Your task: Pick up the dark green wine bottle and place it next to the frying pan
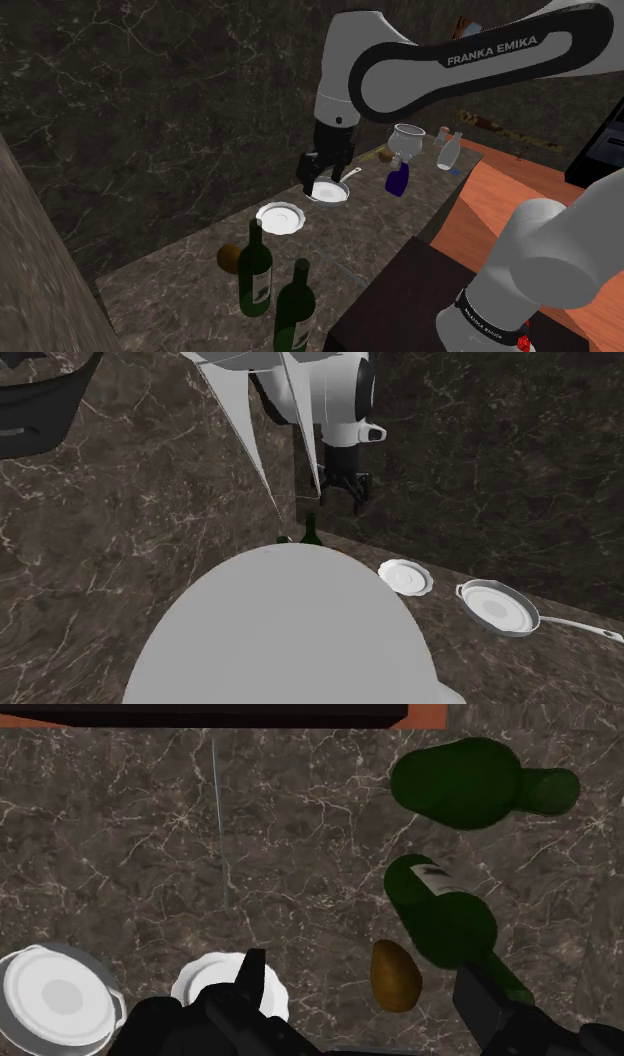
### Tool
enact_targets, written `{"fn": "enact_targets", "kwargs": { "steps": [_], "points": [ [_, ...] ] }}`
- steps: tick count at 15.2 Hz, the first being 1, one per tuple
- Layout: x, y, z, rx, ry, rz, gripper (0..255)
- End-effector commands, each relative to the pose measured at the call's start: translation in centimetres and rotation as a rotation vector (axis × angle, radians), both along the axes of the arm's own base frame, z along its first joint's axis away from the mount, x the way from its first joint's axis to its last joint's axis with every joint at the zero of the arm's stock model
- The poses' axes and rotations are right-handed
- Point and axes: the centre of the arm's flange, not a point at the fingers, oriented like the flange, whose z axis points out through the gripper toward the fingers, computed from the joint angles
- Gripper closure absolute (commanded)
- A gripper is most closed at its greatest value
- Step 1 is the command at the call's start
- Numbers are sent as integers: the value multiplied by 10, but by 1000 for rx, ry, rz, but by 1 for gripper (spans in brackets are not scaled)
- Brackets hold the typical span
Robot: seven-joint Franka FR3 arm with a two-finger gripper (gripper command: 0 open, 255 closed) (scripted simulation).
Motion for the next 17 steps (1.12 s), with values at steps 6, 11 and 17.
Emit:
{"fn": "enact_targets", "kwargs": {
  "steps": [6,11,17],
  "points": [
    [36,70,-44,5,-21,8,0],
    [61,120,-76,8,-35,14,0],
    [66,127,-106,9,-37,15,0]
  ]
}}
